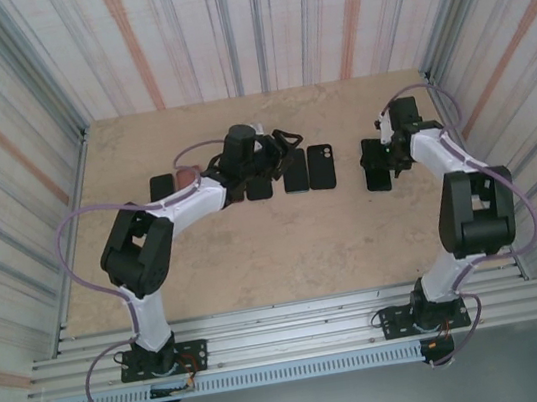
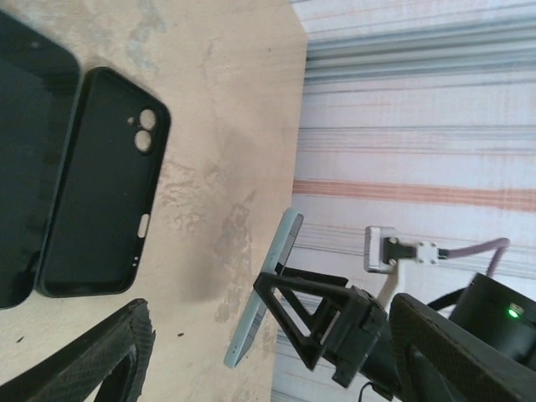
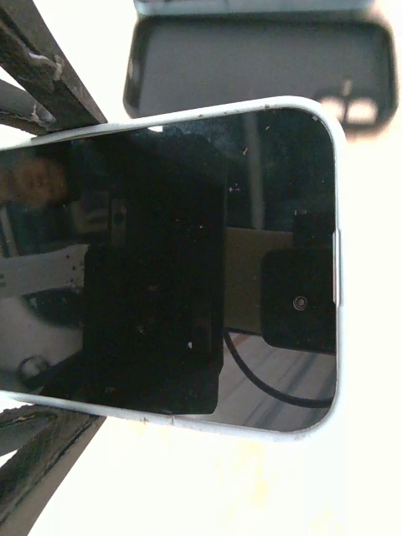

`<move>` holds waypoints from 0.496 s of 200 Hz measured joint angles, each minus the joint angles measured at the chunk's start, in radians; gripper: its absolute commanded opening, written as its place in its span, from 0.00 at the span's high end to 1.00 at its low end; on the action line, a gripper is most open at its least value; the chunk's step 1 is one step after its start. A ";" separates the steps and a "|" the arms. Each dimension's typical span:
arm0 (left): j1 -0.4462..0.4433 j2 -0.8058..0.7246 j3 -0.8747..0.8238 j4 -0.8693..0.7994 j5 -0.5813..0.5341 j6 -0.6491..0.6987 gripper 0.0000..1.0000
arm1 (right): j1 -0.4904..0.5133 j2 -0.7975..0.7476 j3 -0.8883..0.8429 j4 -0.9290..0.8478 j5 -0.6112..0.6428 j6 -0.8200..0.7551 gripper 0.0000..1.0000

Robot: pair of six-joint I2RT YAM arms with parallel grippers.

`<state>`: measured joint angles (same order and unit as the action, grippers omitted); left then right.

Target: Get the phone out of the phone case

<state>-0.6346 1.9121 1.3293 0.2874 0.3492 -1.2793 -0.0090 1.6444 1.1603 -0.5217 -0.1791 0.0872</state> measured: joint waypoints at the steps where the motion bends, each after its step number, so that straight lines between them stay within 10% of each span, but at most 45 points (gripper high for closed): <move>1: 0.000 0.000 0.003 -0.002 0.000 0.002 0.25 | 0.001 -0.003 -0.001 0.002 -0.002 0.000 0.38; 99: -0.037 0.073 0.293 -0.257 0.066 0.270 0.42 | 0.164 -0.205 -0.050 0.086 -0.196 -0.050 0.39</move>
<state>-0.6712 1.9850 1.6226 0.0303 0.4156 -1.0096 0.1547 1.4395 1.1103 -0.4355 -0.3752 0.0368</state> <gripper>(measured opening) 0.597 0.764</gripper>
